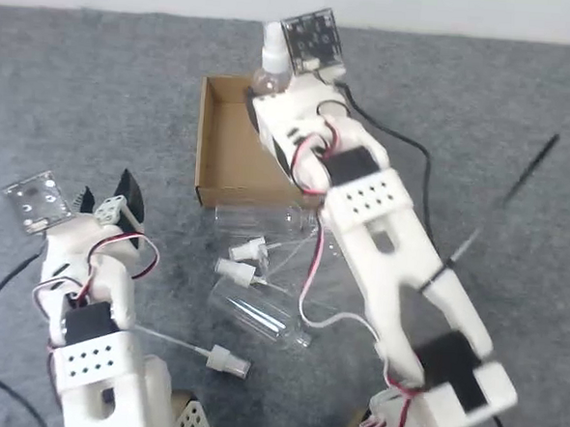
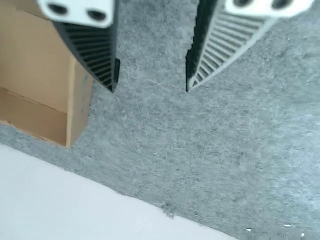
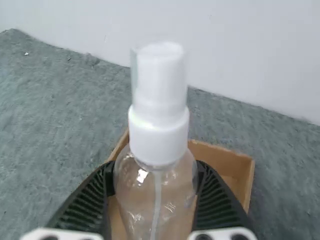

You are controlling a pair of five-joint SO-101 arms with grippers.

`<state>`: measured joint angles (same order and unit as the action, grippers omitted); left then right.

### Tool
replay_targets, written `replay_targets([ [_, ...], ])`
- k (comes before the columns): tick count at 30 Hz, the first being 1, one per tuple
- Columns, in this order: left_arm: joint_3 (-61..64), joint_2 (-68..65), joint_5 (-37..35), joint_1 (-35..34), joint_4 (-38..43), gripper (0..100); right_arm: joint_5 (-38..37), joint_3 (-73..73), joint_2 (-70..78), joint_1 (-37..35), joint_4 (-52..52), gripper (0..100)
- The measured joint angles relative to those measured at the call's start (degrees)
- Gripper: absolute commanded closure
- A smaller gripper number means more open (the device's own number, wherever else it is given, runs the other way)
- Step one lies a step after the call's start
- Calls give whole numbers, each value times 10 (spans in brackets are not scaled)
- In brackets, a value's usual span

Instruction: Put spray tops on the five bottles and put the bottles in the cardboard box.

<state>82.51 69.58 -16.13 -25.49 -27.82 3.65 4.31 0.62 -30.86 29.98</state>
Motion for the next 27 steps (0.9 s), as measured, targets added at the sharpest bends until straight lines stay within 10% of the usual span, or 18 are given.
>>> replay_targets([
  [27, 0, 0, 2, 0, 0, 793, 0, -505, 480, -15, 0, 978],
])
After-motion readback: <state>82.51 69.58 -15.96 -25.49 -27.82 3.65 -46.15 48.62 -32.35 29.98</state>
